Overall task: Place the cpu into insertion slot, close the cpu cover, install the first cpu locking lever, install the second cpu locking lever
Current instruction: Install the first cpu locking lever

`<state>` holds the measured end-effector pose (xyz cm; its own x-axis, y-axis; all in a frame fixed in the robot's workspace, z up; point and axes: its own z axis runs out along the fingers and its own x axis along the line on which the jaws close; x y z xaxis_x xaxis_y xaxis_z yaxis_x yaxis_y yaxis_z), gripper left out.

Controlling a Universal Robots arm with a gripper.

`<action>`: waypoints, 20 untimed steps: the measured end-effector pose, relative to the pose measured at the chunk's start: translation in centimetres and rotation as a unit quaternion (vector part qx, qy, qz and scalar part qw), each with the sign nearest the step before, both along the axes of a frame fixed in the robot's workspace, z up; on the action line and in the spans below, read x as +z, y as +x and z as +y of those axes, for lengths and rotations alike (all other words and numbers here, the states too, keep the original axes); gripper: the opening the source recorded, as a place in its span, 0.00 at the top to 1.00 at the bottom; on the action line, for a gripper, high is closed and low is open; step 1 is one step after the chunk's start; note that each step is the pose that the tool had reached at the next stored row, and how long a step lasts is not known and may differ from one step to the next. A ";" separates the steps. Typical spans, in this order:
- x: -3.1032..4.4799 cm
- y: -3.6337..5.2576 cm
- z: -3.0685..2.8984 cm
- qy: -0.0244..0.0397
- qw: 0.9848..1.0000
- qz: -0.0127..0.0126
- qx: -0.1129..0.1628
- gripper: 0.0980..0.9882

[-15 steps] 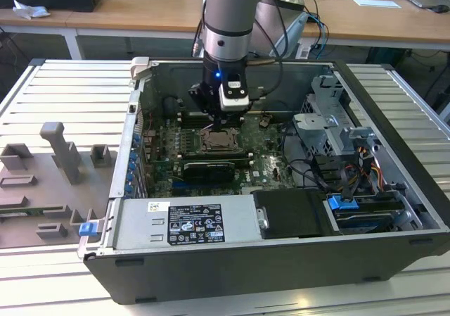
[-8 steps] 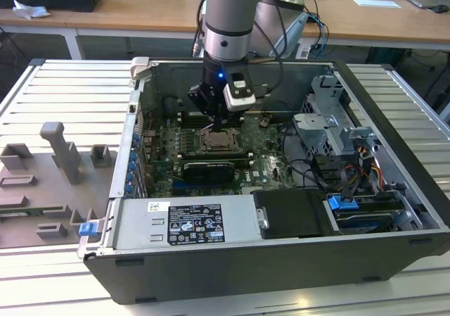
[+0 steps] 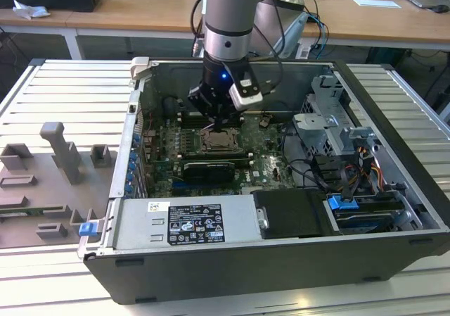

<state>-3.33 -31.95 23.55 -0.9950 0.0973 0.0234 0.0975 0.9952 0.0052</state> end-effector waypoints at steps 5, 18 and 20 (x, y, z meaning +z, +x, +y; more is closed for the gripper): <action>-0.07 -0.01 0.14 0.014 1.000 -0.017 0.014 0.99; -0.41 -0.53 1.31 0.020 0.998 -0.031 0.042 0.99; -0.41 -0.90 1.32 0.020 0.998 -0.034 0.043 0.99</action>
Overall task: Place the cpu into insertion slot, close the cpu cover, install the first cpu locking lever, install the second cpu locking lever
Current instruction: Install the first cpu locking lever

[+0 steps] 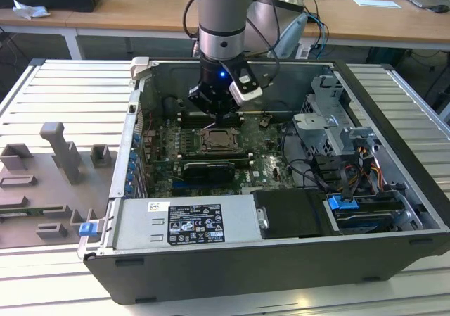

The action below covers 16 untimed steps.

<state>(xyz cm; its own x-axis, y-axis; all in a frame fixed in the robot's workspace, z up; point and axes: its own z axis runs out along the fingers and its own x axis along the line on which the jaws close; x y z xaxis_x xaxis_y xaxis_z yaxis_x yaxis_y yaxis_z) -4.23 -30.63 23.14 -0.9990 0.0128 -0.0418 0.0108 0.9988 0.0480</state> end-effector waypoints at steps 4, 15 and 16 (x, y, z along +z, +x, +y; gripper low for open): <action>-0.02 -0.08 0.58 0.000 1.000 0.000 0.011 0.99; -0.11 0.22 1.53 0.002 0.999 -0.001 0.032 0.99; -0.11 0.28 1.55 0.002 0.999 -0.002 0.032 0.99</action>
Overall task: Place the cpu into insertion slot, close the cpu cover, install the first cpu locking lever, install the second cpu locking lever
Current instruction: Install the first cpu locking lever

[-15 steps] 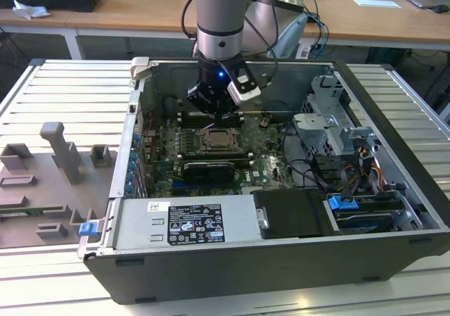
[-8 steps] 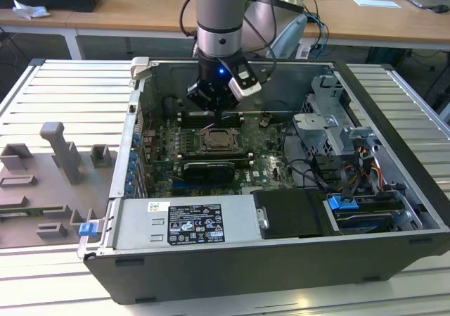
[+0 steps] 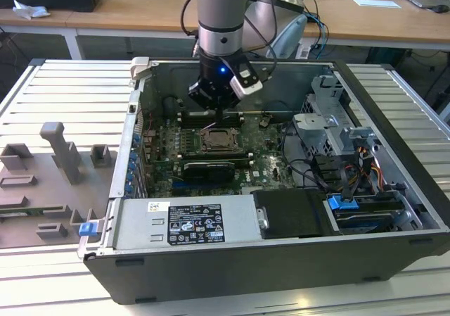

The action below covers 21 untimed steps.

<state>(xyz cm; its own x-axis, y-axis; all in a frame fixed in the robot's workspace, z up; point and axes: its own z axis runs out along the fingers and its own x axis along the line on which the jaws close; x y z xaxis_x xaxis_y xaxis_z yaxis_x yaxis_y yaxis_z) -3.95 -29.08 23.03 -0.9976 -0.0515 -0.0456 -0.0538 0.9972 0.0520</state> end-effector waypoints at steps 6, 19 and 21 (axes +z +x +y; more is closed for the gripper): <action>-0.09 0.18 0.51 0.000 1.000 -0.001 0.004 0.99; -1.23 1.29 0.85 0.000 1.000 -0.001 0.010 0.99; -1.64 1.32 0.85 0.000 1.000 -0.001 0.011 0.99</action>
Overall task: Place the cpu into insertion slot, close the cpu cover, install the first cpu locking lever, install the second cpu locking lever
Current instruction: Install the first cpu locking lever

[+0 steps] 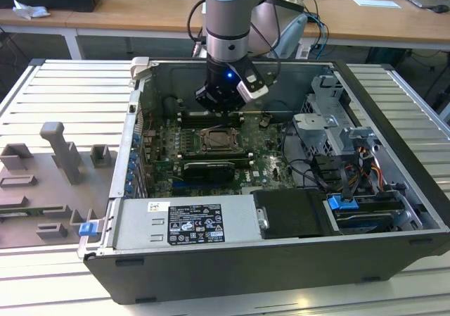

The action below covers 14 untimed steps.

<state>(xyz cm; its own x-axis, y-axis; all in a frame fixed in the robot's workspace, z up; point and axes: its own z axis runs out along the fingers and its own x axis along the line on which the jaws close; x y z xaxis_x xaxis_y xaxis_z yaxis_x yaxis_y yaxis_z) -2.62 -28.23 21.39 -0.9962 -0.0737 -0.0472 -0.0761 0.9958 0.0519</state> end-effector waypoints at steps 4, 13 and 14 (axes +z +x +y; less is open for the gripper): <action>-0.42 0.08 0.00 0.000 1.000 0.000 0.001 0.99; -0.96 0.19 0.00 0.000 1.000 0.000 0.004 0.99; -0.96 0.19 0.00 0.000 1.000 0.000 0.004 0.99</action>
<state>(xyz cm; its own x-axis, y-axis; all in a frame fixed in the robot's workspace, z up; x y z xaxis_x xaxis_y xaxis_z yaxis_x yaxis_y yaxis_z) -2.43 -28.23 20.43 -0.9955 -0.0821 -0.0473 -0.0845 0.9951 0.0518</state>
